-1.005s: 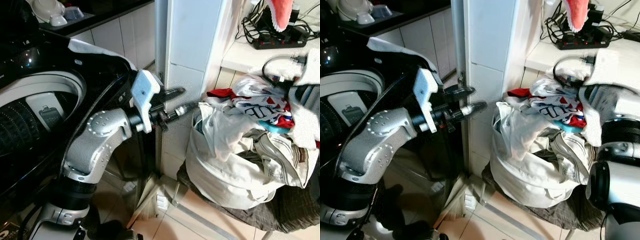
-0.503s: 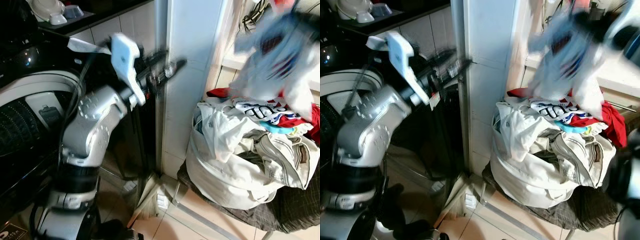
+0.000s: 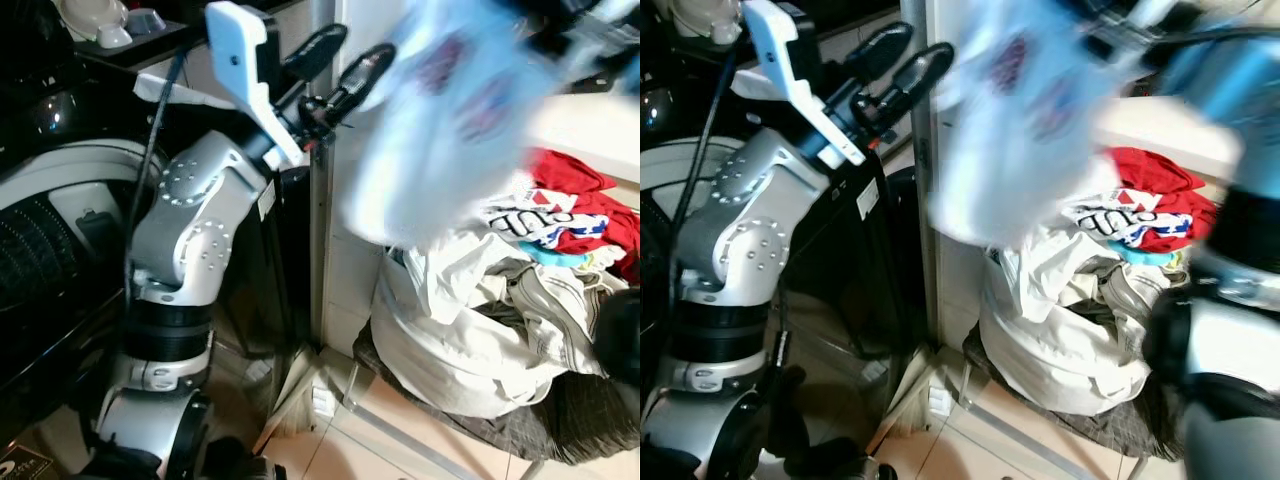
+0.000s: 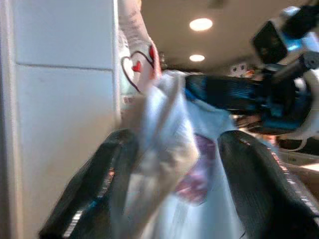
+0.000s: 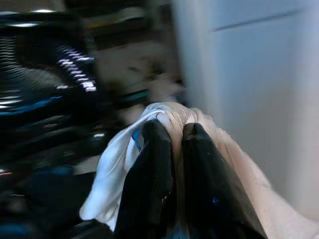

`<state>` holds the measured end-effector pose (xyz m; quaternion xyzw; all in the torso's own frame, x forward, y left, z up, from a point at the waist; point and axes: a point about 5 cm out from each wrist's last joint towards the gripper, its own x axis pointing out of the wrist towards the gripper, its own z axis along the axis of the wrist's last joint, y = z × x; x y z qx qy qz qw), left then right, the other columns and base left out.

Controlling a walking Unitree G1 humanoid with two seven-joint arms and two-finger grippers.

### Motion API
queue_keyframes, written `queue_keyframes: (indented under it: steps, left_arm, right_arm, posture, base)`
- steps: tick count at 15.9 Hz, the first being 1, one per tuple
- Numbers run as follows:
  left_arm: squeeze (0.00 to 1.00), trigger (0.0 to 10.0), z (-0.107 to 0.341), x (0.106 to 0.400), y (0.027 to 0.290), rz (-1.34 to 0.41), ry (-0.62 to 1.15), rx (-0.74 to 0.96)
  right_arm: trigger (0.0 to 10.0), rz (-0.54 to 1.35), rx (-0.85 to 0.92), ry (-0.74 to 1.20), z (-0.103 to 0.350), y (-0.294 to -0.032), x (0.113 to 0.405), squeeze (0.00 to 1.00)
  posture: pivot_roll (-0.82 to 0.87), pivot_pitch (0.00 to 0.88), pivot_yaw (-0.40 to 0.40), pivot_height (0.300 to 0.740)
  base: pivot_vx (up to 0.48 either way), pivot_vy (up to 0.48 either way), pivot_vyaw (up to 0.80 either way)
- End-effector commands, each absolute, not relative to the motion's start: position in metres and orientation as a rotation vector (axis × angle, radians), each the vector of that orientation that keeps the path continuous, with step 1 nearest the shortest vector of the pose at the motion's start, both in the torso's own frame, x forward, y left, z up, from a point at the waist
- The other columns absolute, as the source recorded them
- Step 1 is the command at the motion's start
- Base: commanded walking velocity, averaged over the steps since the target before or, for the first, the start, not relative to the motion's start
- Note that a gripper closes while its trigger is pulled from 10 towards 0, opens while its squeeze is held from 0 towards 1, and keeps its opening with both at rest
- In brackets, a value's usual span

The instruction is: Clothes washing

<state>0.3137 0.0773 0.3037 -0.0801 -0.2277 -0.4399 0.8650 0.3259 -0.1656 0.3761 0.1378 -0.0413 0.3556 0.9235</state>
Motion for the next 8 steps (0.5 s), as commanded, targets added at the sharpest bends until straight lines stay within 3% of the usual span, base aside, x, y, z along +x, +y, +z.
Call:
queue_keyframes:
  steps: [1, 5, 8]
  left_arm:
    - [1.0, 10.0, 0.308, 0.31, 0.07, -0.985, -0.473, -0.167]
    - [1.0, 10.0, 0.299, 0.293, 0.053, -1.135, -0.414, -0.247]
    - [1.0, 10.0, 0.289, 0.3, 0.045, -1.057, -0.399, -0.11]
  right_arm:
    - [0.0, 0.775, 0.324, -0.118, 0.384, -0.165, 0.322, 0.0]
    - [0.0, 0.859, 0.386, -0.087, 0.376, -0.146, 0.321, 0.0]
    - [0.0, 0.934, 0.422, -0.062, 0.373, -0.13, 0.315, 0.0]
  posture:
    - [-0.02, 0.0, -0.01, 0.74]
    - [-0.02, 0.0, -0.016, 0.74]
    - [-0.02, 0.0, -0.018, 0.74]
  base:
    - [0.0, 0.0, 0.0]
    - [0.0, 0.0, 0.0]
    - [0.0, 0.0, 0.0]
